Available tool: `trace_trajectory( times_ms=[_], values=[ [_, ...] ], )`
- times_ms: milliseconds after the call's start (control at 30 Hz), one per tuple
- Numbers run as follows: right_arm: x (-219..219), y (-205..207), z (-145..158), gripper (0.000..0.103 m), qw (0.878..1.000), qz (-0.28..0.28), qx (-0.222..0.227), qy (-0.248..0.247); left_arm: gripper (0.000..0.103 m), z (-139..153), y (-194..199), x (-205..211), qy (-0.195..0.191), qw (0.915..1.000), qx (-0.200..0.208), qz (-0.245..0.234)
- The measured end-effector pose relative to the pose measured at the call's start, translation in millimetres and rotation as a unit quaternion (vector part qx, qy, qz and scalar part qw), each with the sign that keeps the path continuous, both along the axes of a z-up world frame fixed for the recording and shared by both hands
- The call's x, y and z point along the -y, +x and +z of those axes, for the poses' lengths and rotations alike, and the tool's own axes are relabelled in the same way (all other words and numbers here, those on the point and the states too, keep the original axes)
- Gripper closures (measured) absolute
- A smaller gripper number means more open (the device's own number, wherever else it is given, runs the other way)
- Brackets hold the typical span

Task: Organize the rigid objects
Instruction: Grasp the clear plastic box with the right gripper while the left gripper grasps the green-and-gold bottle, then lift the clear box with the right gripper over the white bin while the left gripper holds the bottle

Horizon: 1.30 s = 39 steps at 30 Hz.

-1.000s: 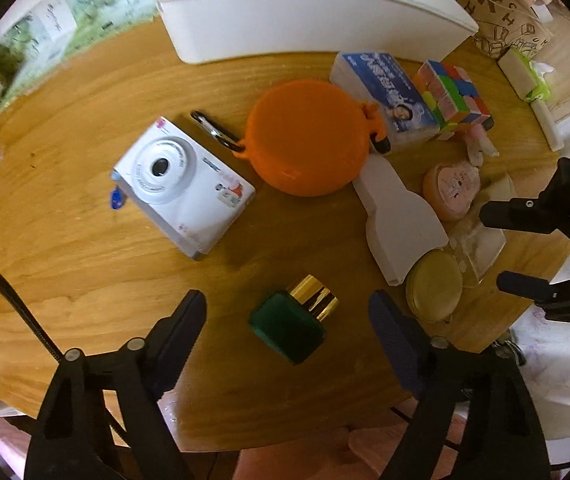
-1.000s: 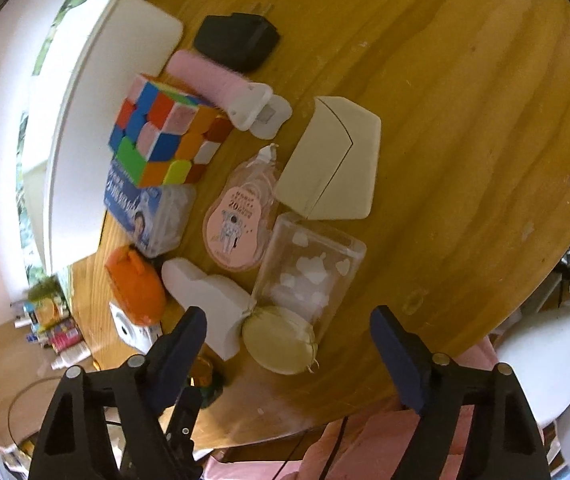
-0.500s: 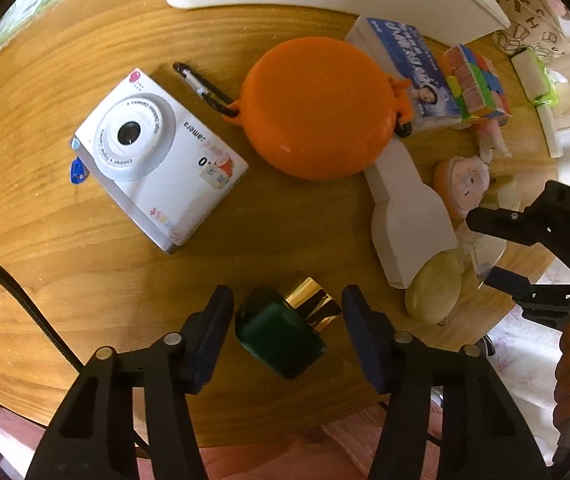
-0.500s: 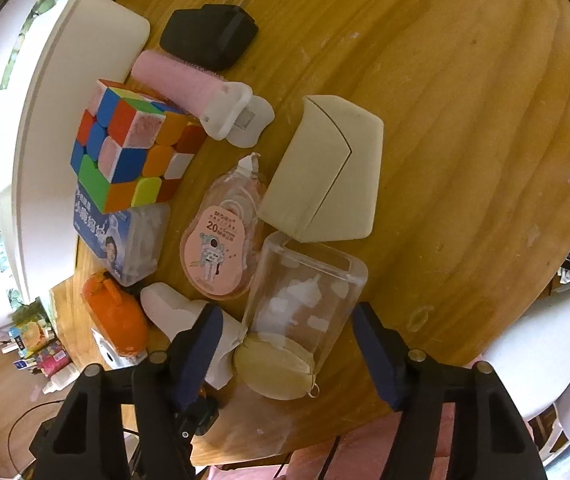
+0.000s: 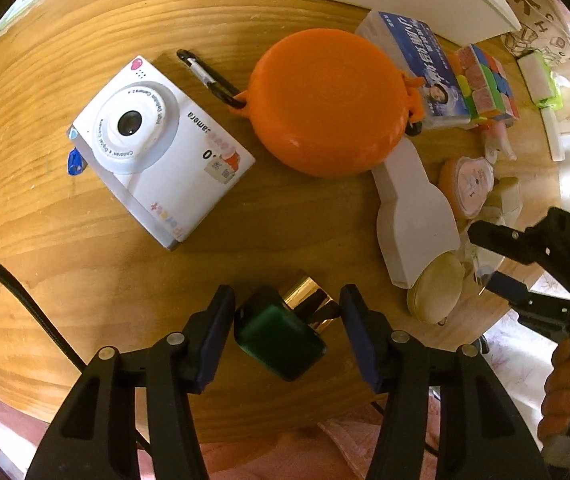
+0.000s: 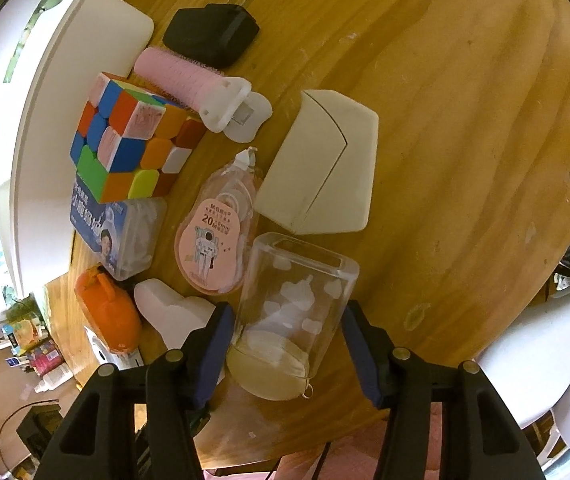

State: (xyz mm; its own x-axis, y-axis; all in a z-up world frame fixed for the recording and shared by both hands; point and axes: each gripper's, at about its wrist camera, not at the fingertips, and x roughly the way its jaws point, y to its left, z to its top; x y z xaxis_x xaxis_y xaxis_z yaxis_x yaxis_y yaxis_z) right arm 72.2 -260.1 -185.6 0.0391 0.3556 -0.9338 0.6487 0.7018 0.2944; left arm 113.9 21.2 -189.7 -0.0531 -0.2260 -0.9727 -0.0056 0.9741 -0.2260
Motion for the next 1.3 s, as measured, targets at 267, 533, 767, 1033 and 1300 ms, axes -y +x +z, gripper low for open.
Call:
trace_trajectory(
  times_ms=[267,533,767,1033,1300],
  values=[
    [-13,-11,16,0.048,1.0,0.007,0.027,-0.007,0.045,-2,-6,-5,-0.009,0.9999,-0.008,0.009],
    [-35,-21,36,0.048,0.998,0.018,0.058,-0.007,0.045,22,-16,-11,-0.013,0.9995,0.026,-0.009],
    [-57,-18,64,0.048,0.994,0.05,0.098,-0.008,0.045,64,-16,-9,-0.014,0.9969,0.069,-0.033],
    [-69,-3,107,0.048,0.981,0.096,0.167,-0.018,0.045,105,-13,-4,0.0,0.9888,0.137,-0.059],
    [-71,20,149,0.048,0.964,0.121,0.235,-0.035,0.074,143,10,-1,0.018,0.9757,0.207,-0.068]
  ],
)
